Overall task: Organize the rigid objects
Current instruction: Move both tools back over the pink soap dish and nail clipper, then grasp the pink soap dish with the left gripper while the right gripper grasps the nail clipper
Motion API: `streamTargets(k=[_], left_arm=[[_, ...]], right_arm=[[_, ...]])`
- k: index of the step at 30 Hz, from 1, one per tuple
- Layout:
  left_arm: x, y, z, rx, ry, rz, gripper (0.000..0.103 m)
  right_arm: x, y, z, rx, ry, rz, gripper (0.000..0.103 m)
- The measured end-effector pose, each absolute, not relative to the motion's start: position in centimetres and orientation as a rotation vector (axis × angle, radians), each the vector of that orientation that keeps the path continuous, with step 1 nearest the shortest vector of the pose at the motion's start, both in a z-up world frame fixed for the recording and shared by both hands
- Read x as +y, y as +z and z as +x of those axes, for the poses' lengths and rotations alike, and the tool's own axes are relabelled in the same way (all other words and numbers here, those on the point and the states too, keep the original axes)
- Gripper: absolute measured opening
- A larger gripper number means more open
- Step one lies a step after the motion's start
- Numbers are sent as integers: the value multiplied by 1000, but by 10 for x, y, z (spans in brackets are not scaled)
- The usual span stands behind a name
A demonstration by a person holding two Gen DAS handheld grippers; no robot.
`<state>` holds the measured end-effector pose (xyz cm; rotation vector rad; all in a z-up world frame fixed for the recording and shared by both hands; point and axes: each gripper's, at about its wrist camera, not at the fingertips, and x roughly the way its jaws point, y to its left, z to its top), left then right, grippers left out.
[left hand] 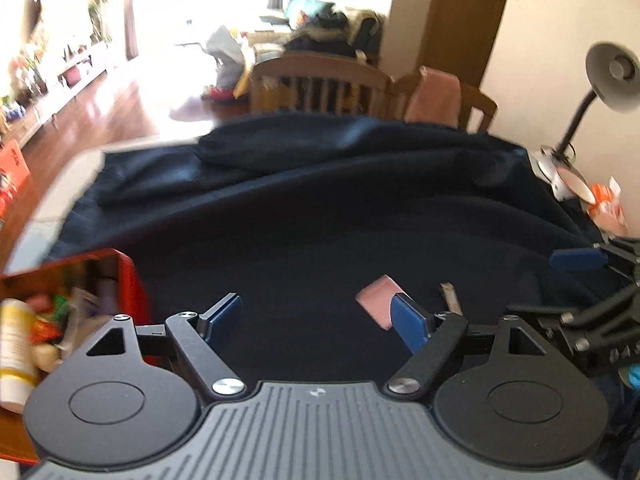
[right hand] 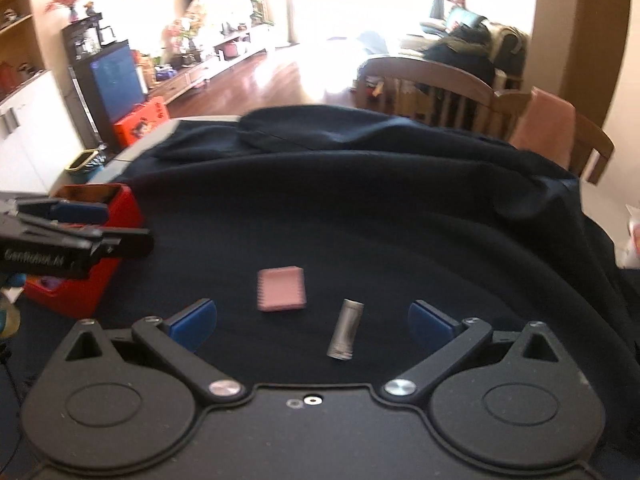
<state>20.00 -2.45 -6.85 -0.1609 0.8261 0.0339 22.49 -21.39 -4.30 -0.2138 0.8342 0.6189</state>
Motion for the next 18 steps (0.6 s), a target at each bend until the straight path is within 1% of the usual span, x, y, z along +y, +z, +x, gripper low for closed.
streamTargets(k=[9,13,15,17,18], left_arm=[[-56,-103,233,894,-33,-120,81],[-63,-118,247,927,-60,-107,81],[-66,-124,252,934,-79,-86,81],[-69,-129,258,935,-90,-52,81],[-70,-133,259,936,-92,-30,81]], right_arm=[[-231,-70,259,939,582,-148,102],[-226,-83,268,975,570,-134,99],[-222,-86,271,987,565,-125,97],[-219,-89,274,1004,566,-122,88],[-218,-91,277,1010,563,-125,87]])
